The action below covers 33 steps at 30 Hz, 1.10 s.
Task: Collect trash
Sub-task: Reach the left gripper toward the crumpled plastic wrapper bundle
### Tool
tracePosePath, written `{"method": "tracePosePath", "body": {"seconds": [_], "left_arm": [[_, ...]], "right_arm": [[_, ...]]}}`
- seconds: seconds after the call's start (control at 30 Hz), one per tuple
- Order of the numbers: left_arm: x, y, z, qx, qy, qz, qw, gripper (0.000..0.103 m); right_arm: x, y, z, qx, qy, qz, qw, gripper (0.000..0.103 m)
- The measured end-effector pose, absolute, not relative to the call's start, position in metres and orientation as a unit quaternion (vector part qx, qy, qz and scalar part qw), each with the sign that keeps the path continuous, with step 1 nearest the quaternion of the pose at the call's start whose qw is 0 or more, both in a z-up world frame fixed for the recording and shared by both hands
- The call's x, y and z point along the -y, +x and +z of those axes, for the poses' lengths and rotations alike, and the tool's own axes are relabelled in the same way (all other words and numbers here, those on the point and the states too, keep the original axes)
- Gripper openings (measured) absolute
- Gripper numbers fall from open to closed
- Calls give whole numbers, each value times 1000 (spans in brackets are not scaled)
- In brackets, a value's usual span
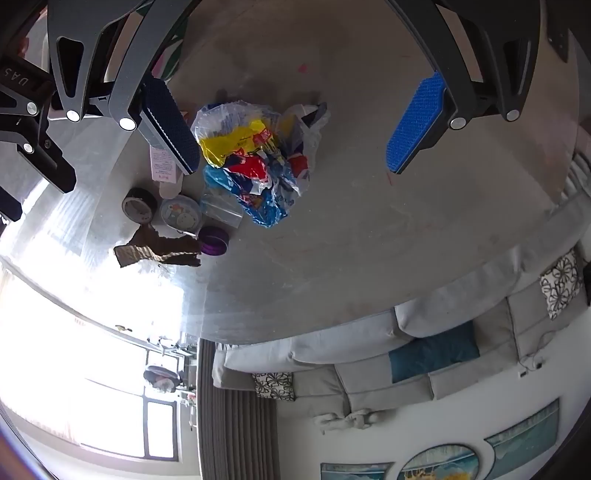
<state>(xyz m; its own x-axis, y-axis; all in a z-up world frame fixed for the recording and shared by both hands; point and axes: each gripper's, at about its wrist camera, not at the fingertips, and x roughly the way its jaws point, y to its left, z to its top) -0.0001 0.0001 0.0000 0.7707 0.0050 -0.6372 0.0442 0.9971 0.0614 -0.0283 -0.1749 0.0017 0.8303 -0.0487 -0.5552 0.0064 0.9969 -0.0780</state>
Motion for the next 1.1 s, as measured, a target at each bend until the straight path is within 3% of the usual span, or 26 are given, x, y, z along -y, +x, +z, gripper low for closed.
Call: {"method": "tracePosePath", "body": {"seconds": [0.63,0.93,1.1], "left_arm": [[3,25,-20,-348,32,9,937,100],[6,9,11,-314,5,-8,950,100],[16,9,16,-337,10,-7,941,100]], "right_arm": [[180,-17,-7,-302,-39,-15,952,100],[193,-12,-2,-299,-22,-12,954,100],[200,-12,3,-296,-26,-9,955,100]]}}
